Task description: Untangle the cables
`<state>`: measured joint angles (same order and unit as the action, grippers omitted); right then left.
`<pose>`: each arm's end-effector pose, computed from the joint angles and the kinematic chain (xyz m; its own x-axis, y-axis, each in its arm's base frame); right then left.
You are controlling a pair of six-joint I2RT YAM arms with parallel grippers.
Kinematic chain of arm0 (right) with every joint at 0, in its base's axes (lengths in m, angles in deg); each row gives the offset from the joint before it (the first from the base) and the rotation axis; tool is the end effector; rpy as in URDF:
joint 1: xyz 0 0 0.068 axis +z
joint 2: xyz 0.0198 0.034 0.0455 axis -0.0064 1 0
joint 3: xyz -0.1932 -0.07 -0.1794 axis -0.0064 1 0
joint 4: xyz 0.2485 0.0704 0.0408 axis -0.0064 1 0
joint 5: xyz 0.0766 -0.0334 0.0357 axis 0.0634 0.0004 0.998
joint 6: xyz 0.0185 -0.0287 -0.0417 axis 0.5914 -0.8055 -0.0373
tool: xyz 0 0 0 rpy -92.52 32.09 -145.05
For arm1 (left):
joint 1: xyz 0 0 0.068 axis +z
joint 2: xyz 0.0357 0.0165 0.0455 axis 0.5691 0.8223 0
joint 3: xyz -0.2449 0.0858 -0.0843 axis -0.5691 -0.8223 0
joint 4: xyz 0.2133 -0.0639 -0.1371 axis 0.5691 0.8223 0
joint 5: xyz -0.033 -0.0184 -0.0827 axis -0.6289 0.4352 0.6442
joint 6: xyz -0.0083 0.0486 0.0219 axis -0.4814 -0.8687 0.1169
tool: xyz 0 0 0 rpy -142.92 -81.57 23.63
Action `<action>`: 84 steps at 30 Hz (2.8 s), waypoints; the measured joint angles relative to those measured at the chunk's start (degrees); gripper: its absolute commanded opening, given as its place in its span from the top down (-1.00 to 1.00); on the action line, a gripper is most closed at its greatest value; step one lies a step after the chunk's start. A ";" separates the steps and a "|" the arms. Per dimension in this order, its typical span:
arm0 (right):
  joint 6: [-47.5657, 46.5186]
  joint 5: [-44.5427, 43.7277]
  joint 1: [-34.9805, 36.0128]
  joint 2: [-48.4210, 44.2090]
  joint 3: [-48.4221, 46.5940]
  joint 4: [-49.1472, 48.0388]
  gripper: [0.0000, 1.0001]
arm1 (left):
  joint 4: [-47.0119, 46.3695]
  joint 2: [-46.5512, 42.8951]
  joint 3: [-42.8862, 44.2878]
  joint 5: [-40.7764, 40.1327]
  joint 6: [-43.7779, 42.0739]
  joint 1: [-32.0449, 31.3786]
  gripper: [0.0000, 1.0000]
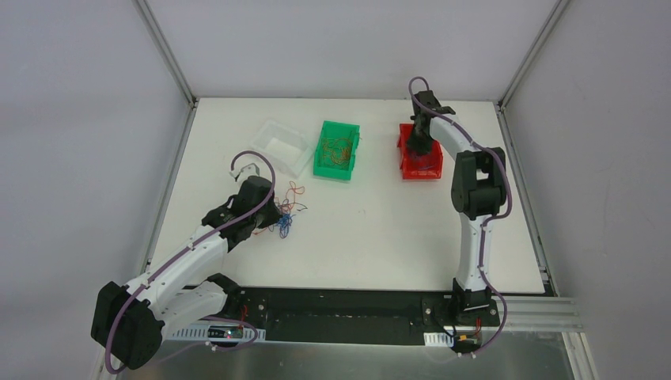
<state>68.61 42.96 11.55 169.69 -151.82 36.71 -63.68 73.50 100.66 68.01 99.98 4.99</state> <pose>0.4762 0.0935 0.1945 -0.8327 0.0613 -0.5504 0.0957 0.9948 -0.0341 0.1806 -0.0936 0.2354 -0.6203 -0.4431 -0.6472 -0.1597 0.8792 -0.4489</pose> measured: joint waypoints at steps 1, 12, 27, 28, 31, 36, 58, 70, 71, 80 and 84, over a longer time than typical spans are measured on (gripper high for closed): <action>0.04 0.00 0.00 -0.22 0.00 0.28 0.33 | 0.02 0.04 0.11 0.42 -0.02 0.00 1.00; 0.37 0.28 0.17 -12.85 2.29 0.85 -0.27 | -0.04 2.80 3.34 4.00 -3.69 -3.78 1.00; 1.99 10.91 4.72 -46.18 41.57 -15.28 -0.54 | -2.71 11.85 18.16 19.54 -10.16 -13.05 0.87; 2.27 11.93 4.94 -48.17 44.09 -16.81 -0.55 | -2.99 11.56 18.60 19.87 -10.19 -13.07 0.32; 3.45 15.10 6.27 -53.55 50.95 -21.44 -0.54 | -3.67 10.14 18.91 20.02 -10.73 -13.07 -0.69; 5.33 20.72 9.35 -58.42 60.04 -28.20 -0.51 | -2.34 10.86 18.93 18.62 -10.38 -13.00 -0.86; 6.34 22.05 32.11 -49.31 65.96 -38.38 0.09 | 1.79 26.62 14.34 16.04 -10.40 -12.98 -0.32; 3.65 23.82 34.56 -42.01 66.97 -43.50 0.68 | -2.16 31.45 14.32 17.66 -10.32 -12.63 -0.05; 3.43 23.80 34.69 -41.75 66.97 -43.58 0.80 | -2.38 31.69 14.32 17.68 -10.25 -12.52 0.01; 4.15 22.10 34.91 -44.59 68.26 -44.26 1.00 | -5.86 33.75 14.08 16.26 -9.73 -11.08 1.00; 5.07 15.96 34.91 -50.34 68.91 -41.40 1.00 | -6.67 31.82 11.39 12.46 -9.09 -10.21 1.00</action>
<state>73.68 58.91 46.46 119.35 -82.91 -4.69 -70.35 105.33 112.05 80.47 90.89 -5.22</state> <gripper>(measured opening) 0.007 0.011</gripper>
